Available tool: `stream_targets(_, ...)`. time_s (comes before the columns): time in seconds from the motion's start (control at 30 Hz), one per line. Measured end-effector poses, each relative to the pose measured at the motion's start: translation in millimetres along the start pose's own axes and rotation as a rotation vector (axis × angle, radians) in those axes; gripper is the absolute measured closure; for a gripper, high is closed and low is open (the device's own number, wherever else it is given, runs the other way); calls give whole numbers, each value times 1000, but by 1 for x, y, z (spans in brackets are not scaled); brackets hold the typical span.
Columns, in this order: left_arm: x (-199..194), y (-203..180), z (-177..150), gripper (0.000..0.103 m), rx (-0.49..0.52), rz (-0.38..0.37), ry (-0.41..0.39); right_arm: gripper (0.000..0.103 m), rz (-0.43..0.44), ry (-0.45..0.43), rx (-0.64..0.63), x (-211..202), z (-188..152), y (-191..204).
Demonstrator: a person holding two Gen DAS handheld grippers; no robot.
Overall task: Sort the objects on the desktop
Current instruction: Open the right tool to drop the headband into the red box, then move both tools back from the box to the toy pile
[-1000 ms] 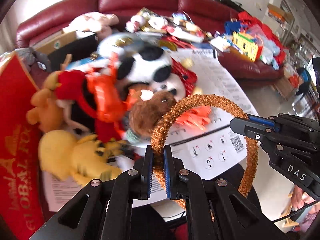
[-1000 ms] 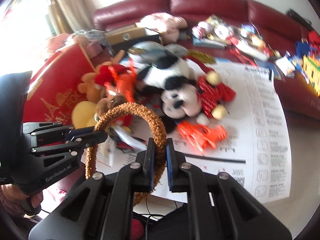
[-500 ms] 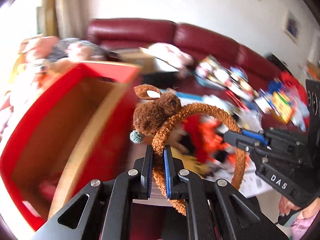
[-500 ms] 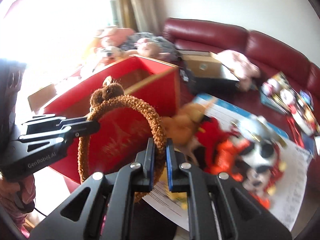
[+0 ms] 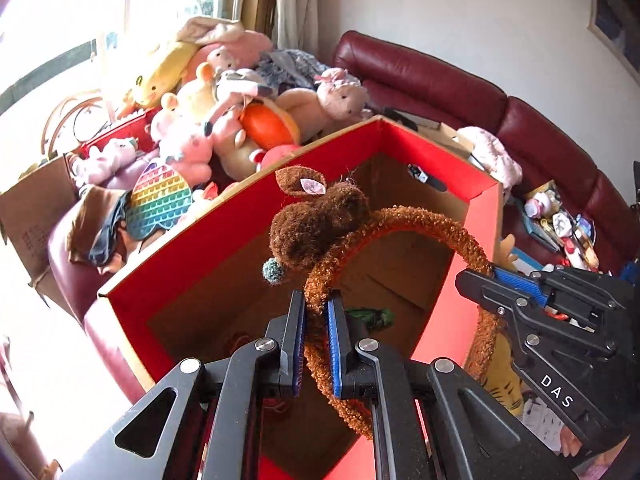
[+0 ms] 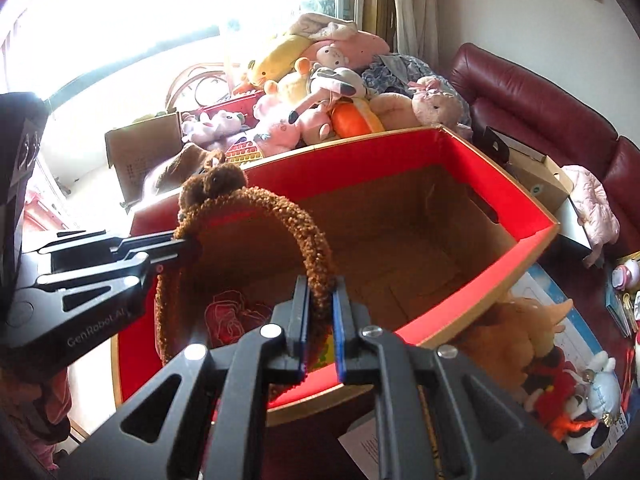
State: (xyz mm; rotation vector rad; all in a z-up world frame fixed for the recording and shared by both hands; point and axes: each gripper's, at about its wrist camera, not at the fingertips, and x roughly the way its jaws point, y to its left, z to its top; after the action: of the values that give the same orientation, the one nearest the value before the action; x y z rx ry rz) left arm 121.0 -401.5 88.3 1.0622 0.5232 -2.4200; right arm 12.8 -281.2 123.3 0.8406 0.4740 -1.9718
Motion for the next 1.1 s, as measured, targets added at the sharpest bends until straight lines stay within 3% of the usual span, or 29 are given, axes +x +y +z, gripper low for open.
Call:
stream_targets(0.13,15,16,-5,94,-23,2,41,92,13,33,11,20,-2,-1)
stream_targets(0.27,27,17,-7,94,-55,-29,76,85,37,80,59,36,-7,-14)
stream_targets(0.3,28,18,-8,93,-69,-35,81,74,38,84,68,37,-9,-16)
stream_targets(0.33,29,17,-8,83,-78,-33,80,61,31,84,71,38,-11,-17)
stream_targets(0.43,29,15,-9,25,-100,-17,71,55,20,70,74,34,-15,-20)
stream_targets(0.47,28,14,-10,23,-100,-8,63,55,20,66,75,32,-15,-21)
stream_targets(0.87,19,-13,-13,23,-100,18,91,51,33,19,107,0,-35,-38)
stream_targets(1.1,-3,-62,-13,23,-13,0,54,48,29,-29,149,-44,-59,-62)
